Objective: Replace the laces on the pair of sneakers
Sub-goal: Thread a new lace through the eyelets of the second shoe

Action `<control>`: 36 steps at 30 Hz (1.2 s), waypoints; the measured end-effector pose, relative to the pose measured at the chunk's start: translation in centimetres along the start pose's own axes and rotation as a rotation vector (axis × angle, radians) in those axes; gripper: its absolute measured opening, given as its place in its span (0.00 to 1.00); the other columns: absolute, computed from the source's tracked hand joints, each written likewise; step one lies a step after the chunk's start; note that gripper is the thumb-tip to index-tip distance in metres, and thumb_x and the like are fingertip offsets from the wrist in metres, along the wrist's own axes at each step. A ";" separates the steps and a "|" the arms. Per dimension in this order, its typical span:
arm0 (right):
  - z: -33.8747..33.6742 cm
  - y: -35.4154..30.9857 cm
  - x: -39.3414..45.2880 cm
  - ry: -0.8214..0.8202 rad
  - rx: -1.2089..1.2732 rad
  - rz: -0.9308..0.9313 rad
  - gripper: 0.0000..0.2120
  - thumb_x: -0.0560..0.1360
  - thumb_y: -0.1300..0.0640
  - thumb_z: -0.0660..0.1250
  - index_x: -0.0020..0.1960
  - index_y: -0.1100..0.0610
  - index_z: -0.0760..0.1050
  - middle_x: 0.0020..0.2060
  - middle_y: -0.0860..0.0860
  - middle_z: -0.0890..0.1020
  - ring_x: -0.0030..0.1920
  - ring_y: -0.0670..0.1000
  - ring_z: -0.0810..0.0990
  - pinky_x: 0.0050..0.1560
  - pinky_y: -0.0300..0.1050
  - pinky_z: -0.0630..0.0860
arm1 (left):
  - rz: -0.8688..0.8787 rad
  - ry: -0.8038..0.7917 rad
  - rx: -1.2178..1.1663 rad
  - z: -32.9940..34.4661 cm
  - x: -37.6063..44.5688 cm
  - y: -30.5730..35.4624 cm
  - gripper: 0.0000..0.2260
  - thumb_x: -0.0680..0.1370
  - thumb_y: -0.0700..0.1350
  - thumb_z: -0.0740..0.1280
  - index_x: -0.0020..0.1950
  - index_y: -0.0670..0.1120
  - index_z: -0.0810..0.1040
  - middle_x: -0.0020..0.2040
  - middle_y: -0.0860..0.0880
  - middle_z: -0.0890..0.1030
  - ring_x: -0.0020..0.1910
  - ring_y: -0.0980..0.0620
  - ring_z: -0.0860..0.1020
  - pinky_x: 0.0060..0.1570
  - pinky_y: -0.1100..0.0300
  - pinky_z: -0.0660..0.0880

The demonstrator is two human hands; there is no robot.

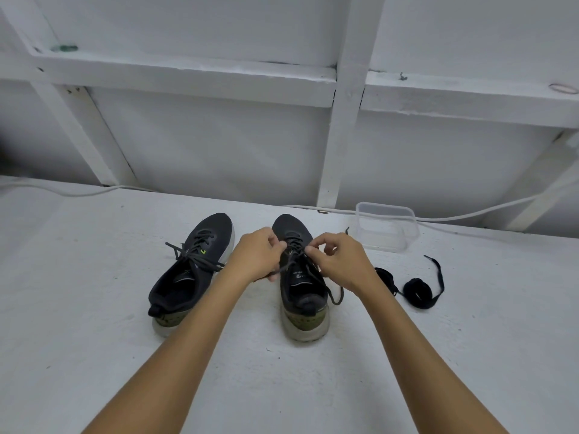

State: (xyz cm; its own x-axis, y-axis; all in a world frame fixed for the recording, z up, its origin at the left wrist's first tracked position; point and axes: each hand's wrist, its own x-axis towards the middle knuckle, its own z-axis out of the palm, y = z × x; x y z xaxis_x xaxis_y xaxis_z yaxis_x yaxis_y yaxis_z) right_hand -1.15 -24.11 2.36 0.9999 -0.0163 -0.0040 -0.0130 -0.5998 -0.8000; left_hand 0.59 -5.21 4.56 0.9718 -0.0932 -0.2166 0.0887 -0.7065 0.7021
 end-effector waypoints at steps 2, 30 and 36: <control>-0.2 0.0 0.1 -0.084 0.003 0.039 0.05 0.77 0.48 0.72 0.46 0.48 0.85 0.30 0.42 0.78 0.38 0.49 0.81 0.47 0.47 0.81 | 0.008 -0.046 0.046 0.1 -0.3 -0.1 0.09 0.83 0.51 0.63 0.46 0.49 0.75 0.38 0.49 0.84 0.27 0.56 0.82 0.33 0.60 0.73; 0.1 0.1 0.2 -0.172 0.170 0.196 0.07 0.79 0.56 0.65 0.45 0.57 0.79 0.34 0.52 0.82 0.35 0.50 0.82 0.48 0.55 0.85 | 0.074 -0.035 0.073 1.1 0.1 0.0 0.09 0.83 0.50 0.62 0.54 0.47 0.79 0.48 0.50 0.83 0.48 0.53 0.80 0.44 0.60 0.74; 0.2 0.2 -0.5 -0.129 0.302 0.295 0.08 0.78 0.58 0.62 0.48 0.62 0.77 0.36 0.53 0.83 0.35 0.50 0.82 0.48 0.53 0.85 | -0.080 -0.033 -0.208 1.6 -0.1 -0.7 0.11 0.83 0.49 0.58 0.54 0.45 0.77 0.47 0.51 0.83 0.47 0.53 0.83 0.57 0.48 0.79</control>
State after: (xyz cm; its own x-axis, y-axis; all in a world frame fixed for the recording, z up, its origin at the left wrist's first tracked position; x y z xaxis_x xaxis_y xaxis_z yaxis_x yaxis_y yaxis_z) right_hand -1.69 -24.05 2.06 0.9472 -0.0402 -0.3181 -0.3135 -0.3239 -0.8926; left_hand 0.07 -5.86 3.04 0.9526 -0.0683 -0.2965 0.2113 -0.5530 0.8060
